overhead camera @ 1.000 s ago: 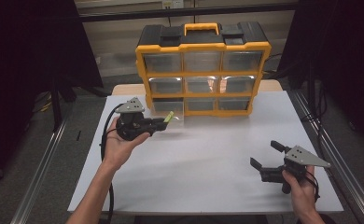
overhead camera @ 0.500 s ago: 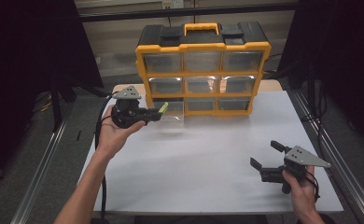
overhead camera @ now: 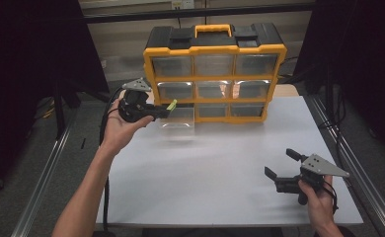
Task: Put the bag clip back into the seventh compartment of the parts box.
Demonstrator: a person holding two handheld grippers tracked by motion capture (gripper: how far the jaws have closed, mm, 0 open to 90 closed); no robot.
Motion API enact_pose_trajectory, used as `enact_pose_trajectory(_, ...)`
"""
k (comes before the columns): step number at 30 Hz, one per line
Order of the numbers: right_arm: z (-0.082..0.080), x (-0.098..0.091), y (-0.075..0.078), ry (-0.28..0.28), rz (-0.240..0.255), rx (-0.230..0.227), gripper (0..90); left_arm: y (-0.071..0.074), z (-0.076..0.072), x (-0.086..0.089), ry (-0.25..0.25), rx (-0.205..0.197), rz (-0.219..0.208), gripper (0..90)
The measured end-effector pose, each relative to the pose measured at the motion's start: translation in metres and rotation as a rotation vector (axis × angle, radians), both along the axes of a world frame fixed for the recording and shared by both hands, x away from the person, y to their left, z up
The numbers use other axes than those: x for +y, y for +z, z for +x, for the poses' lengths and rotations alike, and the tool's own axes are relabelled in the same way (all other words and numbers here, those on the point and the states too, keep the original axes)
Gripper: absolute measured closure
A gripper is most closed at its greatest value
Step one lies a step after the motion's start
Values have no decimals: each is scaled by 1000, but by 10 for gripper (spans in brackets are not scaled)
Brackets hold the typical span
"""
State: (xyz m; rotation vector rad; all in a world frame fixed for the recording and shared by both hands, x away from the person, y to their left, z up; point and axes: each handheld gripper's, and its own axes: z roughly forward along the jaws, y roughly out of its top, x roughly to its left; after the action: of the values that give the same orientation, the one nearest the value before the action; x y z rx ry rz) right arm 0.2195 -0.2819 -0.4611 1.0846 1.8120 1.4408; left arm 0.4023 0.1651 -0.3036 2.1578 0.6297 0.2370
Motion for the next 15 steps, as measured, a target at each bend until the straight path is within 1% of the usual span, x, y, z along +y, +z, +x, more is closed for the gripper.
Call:
enact_pose_trajectory(1,0,0,0,0,-1,-2,0,-1,2,0,-4,4,-4,786)
enact_pose_trajectory(3,0,0,0,1,0,-2,0,-2,5,-2,8,15,-3,786)
enact_pose_trajectory(4,0,0,0,0,1,0,0,-2,6,-2,8,17,16,786)
enact_pose_trajectory(5,0,0,0,0,0,0,0,-2,8,-3,4,17,11,786)
enact_pose_trajectory(7,0,0,0,2,-1,-2,0,-2,11,-4,6,13,19,786)
enact_pose_trajectory(8,0,-1,0,3,-1,-1,0,-2,12,-5,7,30,12,786)
enact_pose_trajectory(9,0,0,0,2,0,-2,0,-1,13,-6,3,30,17,786)
enact_pose_trajectory(10,0,0,0,4,-2,2,0,0,14,-7,8,22,22,786)
enact_pose_trajectory(11,0,0,0,4,-2,2,0,2,15,-8,3,24,35,786)
enact_pose_trajectory(13,0,0,0,4,0,0,0,3,17,-10,-3,26,25,786)
enact_pose_trajectory(14,0,-1,0,6,-2,-1,0,4,18,-11,-6,28,37,786)
enact_pose_trajectory(15,0,0,0,6,-2,-2,0,5,19,-12,-8,24,37,786)
